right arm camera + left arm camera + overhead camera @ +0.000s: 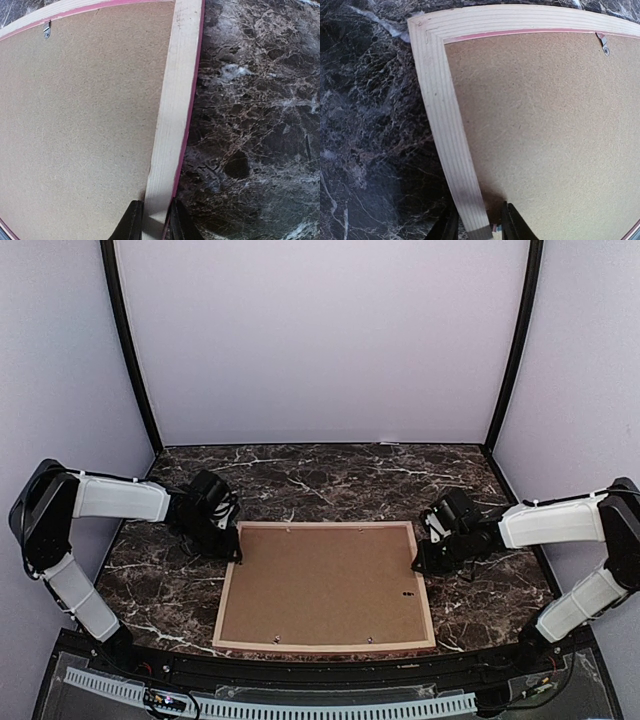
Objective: Put the photo into the frame
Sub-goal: Press the fastener onto the backboard.
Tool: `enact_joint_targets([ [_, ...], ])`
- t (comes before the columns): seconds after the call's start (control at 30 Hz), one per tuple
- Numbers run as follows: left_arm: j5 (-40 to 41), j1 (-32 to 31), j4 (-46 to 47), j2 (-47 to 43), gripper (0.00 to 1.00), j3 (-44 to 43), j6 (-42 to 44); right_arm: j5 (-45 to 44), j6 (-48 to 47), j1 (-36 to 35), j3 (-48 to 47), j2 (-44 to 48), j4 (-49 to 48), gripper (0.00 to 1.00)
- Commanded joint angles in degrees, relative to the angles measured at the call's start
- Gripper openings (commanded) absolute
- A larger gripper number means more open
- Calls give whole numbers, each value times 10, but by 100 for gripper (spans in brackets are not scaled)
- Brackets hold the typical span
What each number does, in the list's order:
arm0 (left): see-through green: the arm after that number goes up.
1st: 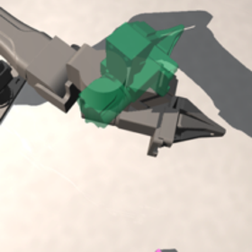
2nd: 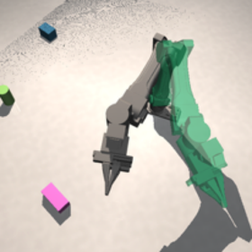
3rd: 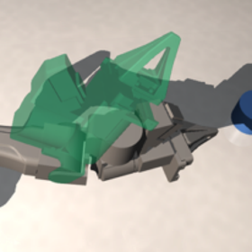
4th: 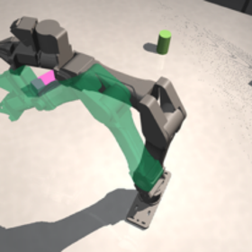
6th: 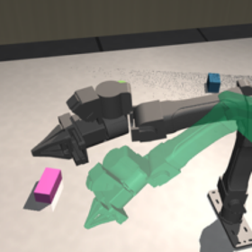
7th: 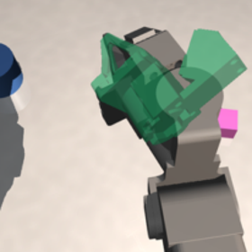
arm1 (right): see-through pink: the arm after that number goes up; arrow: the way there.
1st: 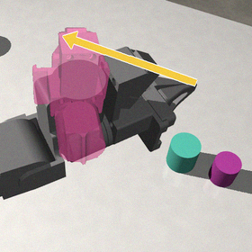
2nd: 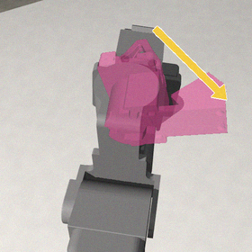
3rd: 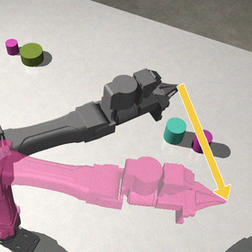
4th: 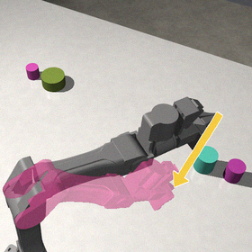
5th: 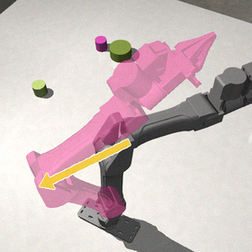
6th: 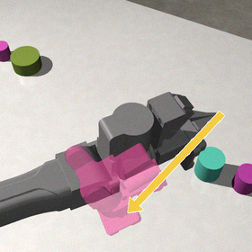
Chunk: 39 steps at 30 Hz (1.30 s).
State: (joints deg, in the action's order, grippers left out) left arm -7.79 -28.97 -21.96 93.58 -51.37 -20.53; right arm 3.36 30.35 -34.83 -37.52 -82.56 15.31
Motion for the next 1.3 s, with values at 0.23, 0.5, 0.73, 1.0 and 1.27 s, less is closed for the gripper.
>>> enact_joint_targets([
  [0.23, 7, 13, -13, -64, 55, 17, -9, -15, -12, 4, -1, -14, 11, 20],
  [0.5, -13, 14, -13, -104, 61, 51, -17, -17, -10, 4, -4, -10, 12, 23],
  [0.73, -44, 13, 1, -132, 61, 102, -27, -21, -7, 3, -9, -9, 13, 25],
  [1.0, -83, 9, 39, -130, 58, 135, -42, -17, -4, 4, -8, -13, 11, 25],
  [1.27, -83, 0, 51, -119, 42, 137, -54, -15, -2, 4, -11, -7, 12, 30],
])
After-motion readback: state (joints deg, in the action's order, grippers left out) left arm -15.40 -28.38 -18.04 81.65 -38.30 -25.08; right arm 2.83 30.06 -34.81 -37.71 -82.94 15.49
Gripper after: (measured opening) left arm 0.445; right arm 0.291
